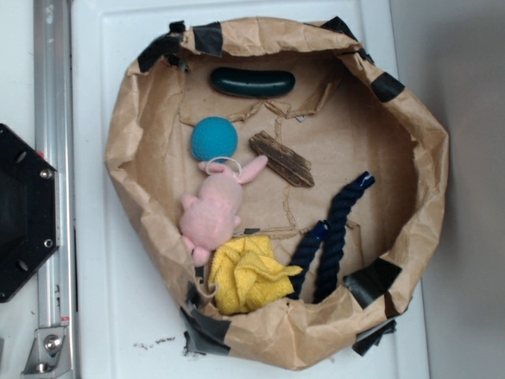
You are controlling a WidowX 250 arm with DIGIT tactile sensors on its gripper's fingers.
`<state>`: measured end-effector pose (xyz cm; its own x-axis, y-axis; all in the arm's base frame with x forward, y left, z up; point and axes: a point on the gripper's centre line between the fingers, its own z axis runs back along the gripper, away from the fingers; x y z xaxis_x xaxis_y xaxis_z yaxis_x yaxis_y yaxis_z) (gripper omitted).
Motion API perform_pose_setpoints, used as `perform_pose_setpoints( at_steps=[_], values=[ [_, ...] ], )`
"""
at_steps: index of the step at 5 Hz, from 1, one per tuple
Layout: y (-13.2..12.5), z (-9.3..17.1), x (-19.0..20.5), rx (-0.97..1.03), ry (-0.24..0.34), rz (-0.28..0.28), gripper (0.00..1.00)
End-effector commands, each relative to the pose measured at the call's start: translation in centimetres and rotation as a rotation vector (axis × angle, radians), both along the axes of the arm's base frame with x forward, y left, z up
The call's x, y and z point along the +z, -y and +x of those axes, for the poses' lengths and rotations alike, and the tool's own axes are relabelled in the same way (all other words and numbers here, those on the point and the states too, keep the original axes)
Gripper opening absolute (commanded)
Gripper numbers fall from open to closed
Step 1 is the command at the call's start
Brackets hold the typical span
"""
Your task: Grab the wood chip.
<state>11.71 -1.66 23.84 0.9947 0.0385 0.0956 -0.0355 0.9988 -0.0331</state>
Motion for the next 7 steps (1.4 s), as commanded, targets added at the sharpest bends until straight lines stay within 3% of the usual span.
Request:
perform_pose_setpoints(
  at_steps=[1, 2, 4, 5, 6, 7],
  values=[
    [0.0, 0.0, 0.0, 0.0, 0.0, 0.0, 1.0],
    [-1.4, 2.9, -1.9, 0.064, 0.058, 0.171, 1.0],
    [-4.6, 9.1, -6.6, -0.108, 0.114, 0.2, 1.0],
    [-6.0, 11.6, -8.3, -0.191, 0.114, 0.155, 1.0],
    [-6.2, 13.3, -9.5, -0.229, 0.084, 0.142, 1.0],
    [-6.0, 15.1, -13.5, -0.264, 0.022, 0.122, 1.0]
  ],
)
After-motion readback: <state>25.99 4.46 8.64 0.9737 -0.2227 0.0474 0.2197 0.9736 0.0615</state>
